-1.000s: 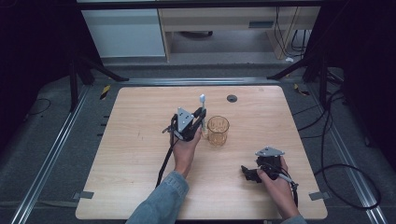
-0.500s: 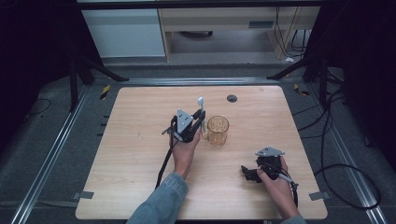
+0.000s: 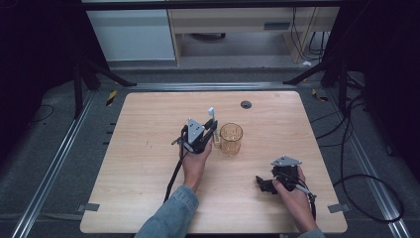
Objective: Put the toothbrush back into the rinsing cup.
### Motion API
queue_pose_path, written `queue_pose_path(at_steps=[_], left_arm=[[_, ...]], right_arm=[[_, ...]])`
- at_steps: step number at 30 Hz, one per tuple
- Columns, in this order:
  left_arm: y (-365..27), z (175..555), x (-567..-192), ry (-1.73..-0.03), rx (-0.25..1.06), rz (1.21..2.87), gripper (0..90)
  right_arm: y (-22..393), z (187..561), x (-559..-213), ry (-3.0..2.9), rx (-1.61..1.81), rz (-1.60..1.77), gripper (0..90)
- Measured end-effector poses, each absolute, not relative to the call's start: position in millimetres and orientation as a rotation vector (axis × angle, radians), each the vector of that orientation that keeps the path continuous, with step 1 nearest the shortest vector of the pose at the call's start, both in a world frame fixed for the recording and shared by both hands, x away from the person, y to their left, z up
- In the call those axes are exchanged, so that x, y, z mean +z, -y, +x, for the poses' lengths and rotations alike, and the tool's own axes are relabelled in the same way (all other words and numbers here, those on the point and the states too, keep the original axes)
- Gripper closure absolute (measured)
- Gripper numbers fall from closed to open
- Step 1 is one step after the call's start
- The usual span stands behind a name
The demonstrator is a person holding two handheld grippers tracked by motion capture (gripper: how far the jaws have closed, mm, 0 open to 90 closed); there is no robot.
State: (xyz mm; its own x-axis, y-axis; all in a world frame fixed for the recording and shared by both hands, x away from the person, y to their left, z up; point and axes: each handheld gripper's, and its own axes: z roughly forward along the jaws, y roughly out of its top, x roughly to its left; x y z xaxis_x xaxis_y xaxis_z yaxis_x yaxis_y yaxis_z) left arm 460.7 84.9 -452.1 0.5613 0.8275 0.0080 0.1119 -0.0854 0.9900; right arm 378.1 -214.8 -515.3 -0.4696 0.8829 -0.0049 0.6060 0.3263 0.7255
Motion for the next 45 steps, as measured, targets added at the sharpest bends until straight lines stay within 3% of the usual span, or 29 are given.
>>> queue_pose_path(at_steps=[45], left_arm=[[-83.6, 460.7, -462.5, -0.838, 0.698, 1.592, 78.5]], right_arm=[[214.8, 378.0, -515.3, -2.196, 0.941, 1.317, 0.4]])
